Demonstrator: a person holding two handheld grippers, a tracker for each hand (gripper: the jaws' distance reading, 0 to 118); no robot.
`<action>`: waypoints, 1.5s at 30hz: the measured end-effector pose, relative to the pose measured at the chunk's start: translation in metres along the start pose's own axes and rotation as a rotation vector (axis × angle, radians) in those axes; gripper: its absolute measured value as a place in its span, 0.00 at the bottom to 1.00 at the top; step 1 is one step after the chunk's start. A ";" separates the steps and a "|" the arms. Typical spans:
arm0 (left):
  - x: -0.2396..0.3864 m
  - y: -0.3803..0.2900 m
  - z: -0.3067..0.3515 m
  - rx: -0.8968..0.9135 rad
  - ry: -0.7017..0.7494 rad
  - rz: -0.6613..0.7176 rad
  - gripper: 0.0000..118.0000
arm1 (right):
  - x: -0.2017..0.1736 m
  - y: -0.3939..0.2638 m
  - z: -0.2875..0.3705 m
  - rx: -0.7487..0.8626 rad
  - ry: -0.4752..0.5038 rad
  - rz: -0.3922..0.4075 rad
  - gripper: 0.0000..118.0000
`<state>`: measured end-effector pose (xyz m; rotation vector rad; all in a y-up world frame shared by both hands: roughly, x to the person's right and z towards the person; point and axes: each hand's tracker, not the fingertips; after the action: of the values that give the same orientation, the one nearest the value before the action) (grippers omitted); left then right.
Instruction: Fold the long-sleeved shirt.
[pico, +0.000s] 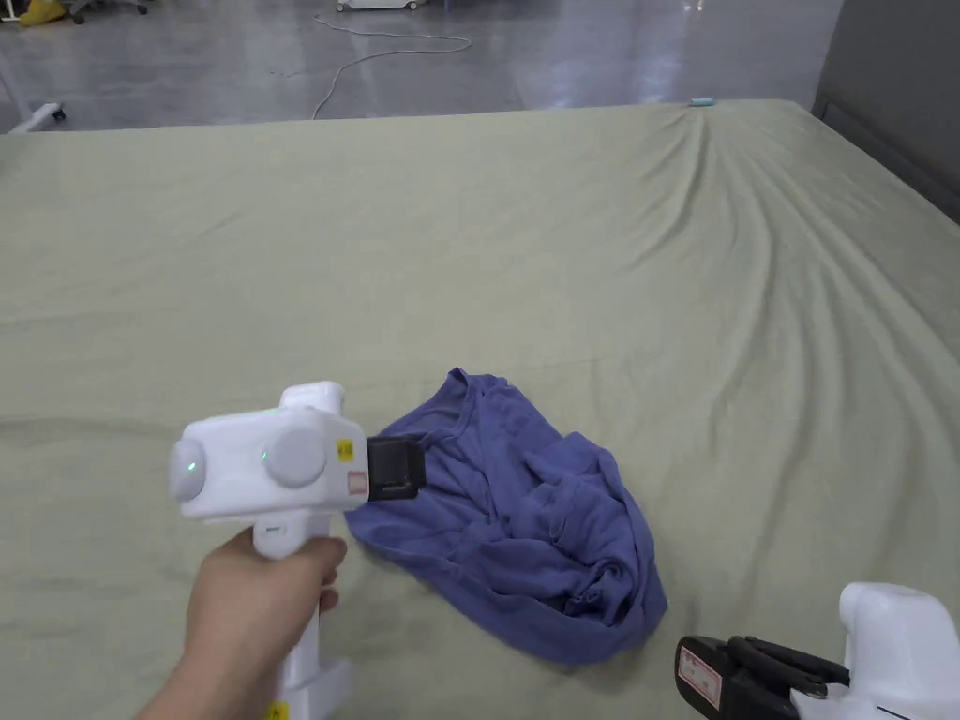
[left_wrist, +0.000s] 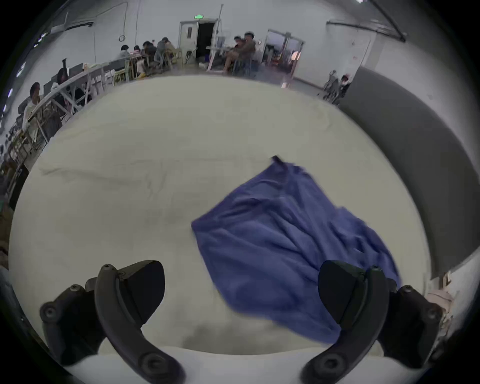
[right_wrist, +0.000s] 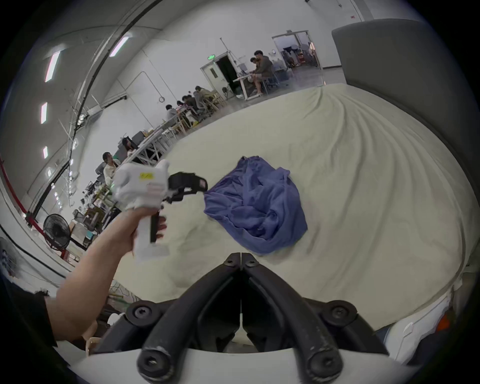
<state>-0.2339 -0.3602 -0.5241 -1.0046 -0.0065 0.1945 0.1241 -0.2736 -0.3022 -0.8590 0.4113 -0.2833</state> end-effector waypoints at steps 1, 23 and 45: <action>-0.001 0.007 -0.022 -0.020 0.014 0.002 1.00 | 0.003 0.000 -0.003 -0.010 -0.014 -0.002 0.00; -0.032 -0.012 0.001 -0.046 -0.194 0.084 0.00 | 0.055 0.092 -0.220 -0.364 -0.231 0.052 0.53; -0.061 0.164 0.310 0.522 -0.483 0.451 0.00 | -0.044 0.366 0.038 0.208 -0.125 -0.132 0.17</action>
<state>-0.3494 -0.0254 -0.4895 -0.4076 -0.1624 0.8067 0.1302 -0.0020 -0.5547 -0.6960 0.2046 -0.3850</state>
